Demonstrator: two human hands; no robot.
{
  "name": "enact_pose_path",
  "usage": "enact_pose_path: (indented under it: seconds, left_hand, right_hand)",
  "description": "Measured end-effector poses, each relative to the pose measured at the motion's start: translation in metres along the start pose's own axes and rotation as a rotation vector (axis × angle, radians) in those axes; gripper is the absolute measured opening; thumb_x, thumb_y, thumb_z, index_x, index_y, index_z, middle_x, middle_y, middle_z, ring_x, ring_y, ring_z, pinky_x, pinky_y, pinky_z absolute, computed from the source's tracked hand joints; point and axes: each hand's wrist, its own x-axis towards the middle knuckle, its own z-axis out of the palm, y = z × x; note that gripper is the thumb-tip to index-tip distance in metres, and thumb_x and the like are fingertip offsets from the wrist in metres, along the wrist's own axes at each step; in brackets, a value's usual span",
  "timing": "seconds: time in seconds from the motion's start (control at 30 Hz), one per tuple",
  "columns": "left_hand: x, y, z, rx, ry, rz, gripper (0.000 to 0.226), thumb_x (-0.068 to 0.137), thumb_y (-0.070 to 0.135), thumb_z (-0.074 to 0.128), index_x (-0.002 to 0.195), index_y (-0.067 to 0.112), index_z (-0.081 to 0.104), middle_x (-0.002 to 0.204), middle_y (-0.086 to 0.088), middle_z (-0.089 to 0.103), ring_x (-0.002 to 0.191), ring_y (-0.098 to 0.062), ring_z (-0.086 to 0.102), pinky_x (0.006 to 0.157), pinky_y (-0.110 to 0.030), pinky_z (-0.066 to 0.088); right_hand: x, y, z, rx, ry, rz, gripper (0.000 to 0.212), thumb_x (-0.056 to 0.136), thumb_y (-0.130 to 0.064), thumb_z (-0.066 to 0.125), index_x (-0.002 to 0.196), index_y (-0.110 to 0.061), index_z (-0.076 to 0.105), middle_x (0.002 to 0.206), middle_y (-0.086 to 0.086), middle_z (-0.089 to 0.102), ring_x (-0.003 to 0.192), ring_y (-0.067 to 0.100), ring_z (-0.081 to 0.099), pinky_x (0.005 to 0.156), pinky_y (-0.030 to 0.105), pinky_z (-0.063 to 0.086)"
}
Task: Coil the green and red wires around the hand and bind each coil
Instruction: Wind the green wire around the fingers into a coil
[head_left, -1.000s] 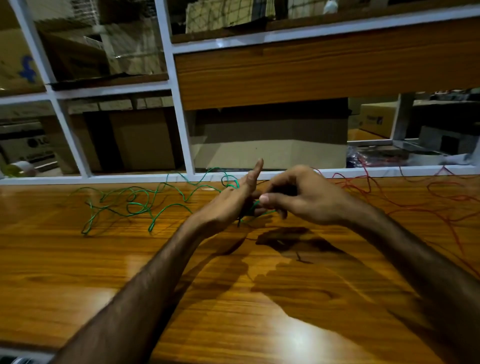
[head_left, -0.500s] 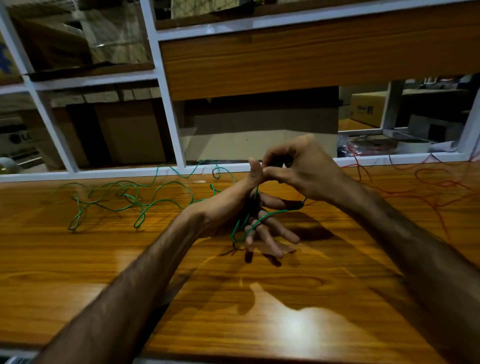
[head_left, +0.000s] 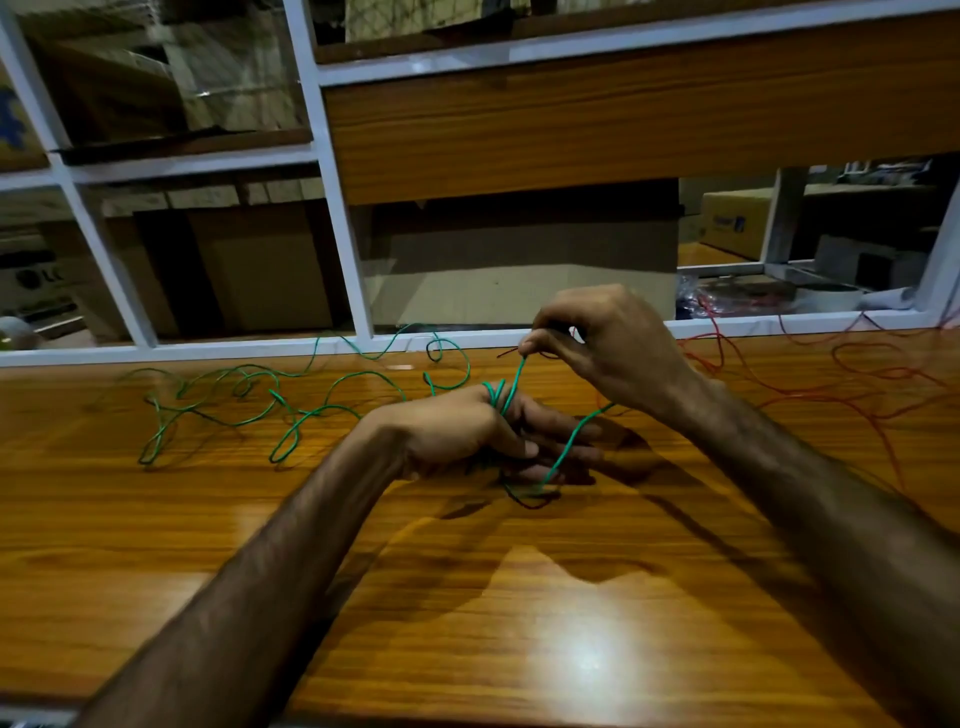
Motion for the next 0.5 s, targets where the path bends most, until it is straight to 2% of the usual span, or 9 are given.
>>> enact_pose_path:
  seconds: [0.07,0.13,0.27,0.33,0.4,0.47,0.5]
  left_hand:
    - [-0.001,0.002,0.004,-0.095,-0.102,0.041,0.06,0.095,-0.022,0.029,0.143,-0.002,0.058,0.138,-0.021,0.066,0.135,-0.032,0.06,0.118,-0.038,0.044]
    - [-0.004,0.005,0.004,-0.11,-0.126,0.088,0.059,0.094,-0.023,0.028,0.14,-0.004,0.061,0.134,-0.022,0.068,0.135,-0.031,0.061,0.116,-0.036,0.047]
    - [-0.008,0.008,0.0,0.037,0.025,0.201,0.055,0.089,-0.022,0.034,0.112,0.0,0.079,0.106,-0.023,0.077,0.111,-0.031,0.073,0.106,-0.037,0.055]
    - [-0.007,0.008,0.005,0.086,0.055,0.255,0.048,0.082,-0.02,0.04,0.098,0.0,0.08,0.096,-0.029,0.072,0.094,-0.029,0.075,0.096,-0.036,0.057]
    - [-0.003,0.007,0.007,0.143,0.141,0.308,0.043,0.074,-0.019,0.042,0.082,0.002,0.078,0.084,-0.026,0.066,0.077,-0.025,0.071,0.09,-0.036,0.057]
    - [0.001,0.007,0.004,0.18,0.27,0.39,0.038,0.07,-0.018,0.042,0.074,0.004,0.074,0.065,-0.016,0.059,0.074,-0.032,0.062,0.086,-0.04,0.054]
    - [0.002,0.007,0.001,0.156,0.3,0.428,0.036,0.067,-0.016,0.043,0.072,0.004,0.073,0.062,-0.015,0.056,0.076,-0.035,0.059,0.083,-0.037,0.054]
  right_hand:
    - [0.003,-0.002,0.007,0.035,0.033,0.009,0.041,0.097,-0.059,0.052,0.087,-0.024,0.072,0.078,-0.009,0.065,0.07,0.014,0.057,0.057,0.04,0.046]
    - [0.002,-0.003,0.013,0.05,0.057,0.01,0.037,0.1,-0.053,0.052,0.089,-0.022,0.07,0.08,-0.006,0.064,0.072,0.017,0.058,0.058,0.039,0.045]
    - [-0.01,0.006,0.022,-0.05,0.096,-0.024,0.038,0.103,-0.044,0.046,0.092,-0.013,0.066,0.082,0.005,0.067,0.069,0.031,0.062,0.053,0.041,0.048]
    - [-0.013,0.007,0.023,-0.104,0.119,-0.07,0.045,0.106,-0.045,0.041,0.092,-0.011,0.066,0.081,0.007,0.068,0.064,0.031,0.062,0.047,0.041,0.048]
    - [-0.013,0.007,0.021,-0.16,0.121,-0.116,0.052,0.109,-0.046,0.034,0.091,-0.009,0.066,0.078,0.007,0.066,0.057,0.03,0.06,0.043,0.037,0.044]
    - [-0.015,0.012,0.02,-0.199,0.118,-0.145,0.052,0.11,-0.046,0.031,0.091,-0.01,0.065,0.076,0.007,0.065,0.054,0.029,0.058,0.041,0.035,0.04]
    - [-0.015,0.014,0.019,-0.216,0.115,-0.161,0.049,0.11,-0.045,0.03,0.093,-0.013,0.063,0.076,0.006,0.064,0.055,0.03,0.058,0.042,0.035,0.041]
